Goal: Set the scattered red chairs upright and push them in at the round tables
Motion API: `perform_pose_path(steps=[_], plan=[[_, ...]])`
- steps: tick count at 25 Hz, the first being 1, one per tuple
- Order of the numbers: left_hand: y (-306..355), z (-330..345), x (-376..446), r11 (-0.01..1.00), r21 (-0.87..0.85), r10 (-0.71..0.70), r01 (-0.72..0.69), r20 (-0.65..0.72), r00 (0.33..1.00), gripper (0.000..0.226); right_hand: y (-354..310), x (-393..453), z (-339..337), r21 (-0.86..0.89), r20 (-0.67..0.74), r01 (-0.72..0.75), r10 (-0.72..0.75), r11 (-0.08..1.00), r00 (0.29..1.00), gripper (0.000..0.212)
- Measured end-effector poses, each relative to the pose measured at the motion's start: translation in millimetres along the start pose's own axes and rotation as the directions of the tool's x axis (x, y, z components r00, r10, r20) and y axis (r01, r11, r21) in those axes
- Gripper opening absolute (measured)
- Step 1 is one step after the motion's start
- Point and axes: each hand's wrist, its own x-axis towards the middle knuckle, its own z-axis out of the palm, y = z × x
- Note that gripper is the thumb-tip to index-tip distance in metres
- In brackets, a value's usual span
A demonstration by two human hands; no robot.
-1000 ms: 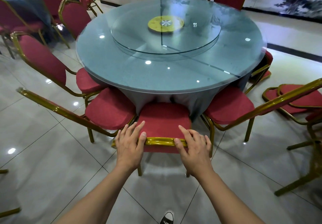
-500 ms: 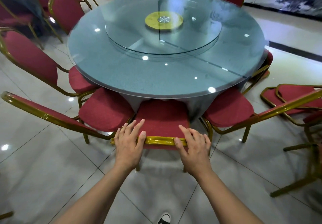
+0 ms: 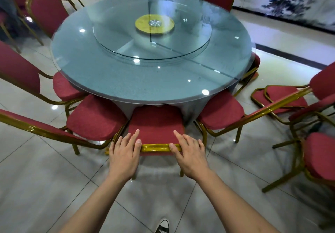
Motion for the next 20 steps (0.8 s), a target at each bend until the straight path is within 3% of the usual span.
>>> perform_pose_path(steps=[3, 9, 20], plan=[[7, -4, -3, 1.0, -0.018, 0.009, -0.009, 0.014, 1.0, 0.076, 1, -4, -15, -0.034, 0.026, 0.016, -0.015, 0.999, 1.0, 0.075], [36, -17, -5, 0.994, -0.059, 0.089, -0.09, -0.028, 0.996, 0.073, 17, -23, -60, -0.035, -0.089, 0.0, -0.003, 0.999, 0.996, 0.068], [161, -11, -13, 0.972, -0.061, 0.226, -0.227, -0.019, 0.974, 0.069, 89, -43, -140, -0.039, -0.239, 0.005, -0.014, 0.999, 0.971, 0.063]])
